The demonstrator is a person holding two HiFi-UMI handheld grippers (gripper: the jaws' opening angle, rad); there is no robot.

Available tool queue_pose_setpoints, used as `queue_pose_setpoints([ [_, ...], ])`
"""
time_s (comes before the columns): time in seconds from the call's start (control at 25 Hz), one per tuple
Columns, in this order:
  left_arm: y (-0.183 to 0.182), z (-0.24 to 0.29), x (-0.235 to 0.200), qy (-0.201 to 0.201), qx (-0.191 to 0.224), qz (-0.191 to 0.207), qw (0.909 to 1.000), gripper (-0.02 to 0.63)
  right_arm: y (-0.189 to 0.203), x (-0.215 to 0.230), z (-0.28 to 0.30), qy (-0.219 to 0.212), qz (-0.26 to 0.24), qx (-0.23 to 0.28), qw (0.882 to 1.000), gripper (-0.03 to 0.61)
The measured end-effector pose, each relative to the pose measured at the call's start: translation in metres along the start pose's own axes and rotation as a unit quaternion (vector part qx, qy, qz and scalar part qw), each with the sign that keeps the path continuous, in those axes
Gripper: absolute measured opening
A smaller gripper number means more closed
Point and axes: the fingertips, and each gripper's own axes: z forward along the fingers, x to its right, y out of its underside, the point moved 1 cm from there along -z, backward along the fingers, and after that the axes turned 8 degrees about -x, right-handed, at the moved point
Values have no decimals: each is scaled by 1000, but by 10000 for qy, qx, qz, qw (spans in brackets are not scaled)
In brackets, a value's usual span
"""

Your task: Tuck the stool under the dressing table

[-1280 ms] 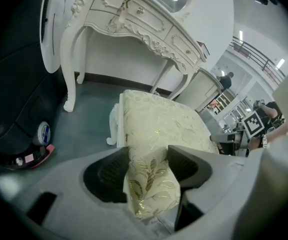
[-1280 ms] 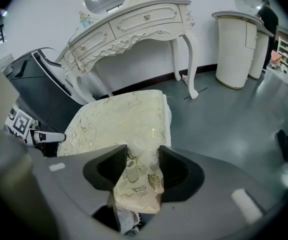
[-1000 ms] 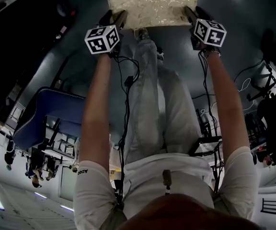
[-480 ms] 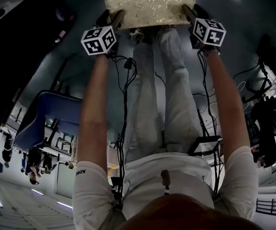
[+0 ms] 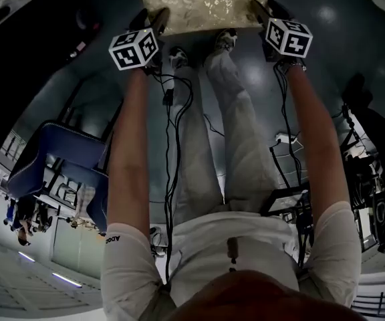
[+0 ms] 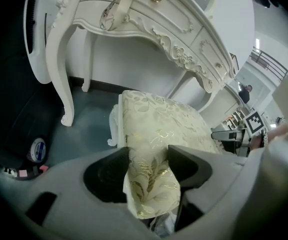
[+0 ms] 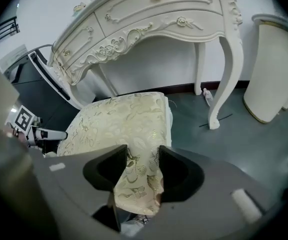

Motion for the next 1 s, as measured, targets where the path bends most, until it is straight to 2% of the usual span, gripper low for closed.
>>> queue_pose_setpoints([
  [0.36,-67,24,-6,-417,145,-155,9989,255,-83,18,27,-37,-415,-5,9991,206],
  [0.76,-130,42,-11,-405,319,94,9986,256,-130,32,40,-88,-232,259,9994,210],
  [1.0,-181,57,-28,-400,484,209,9978,255,-176,35,64,-7,-163,538,9984,209],
])
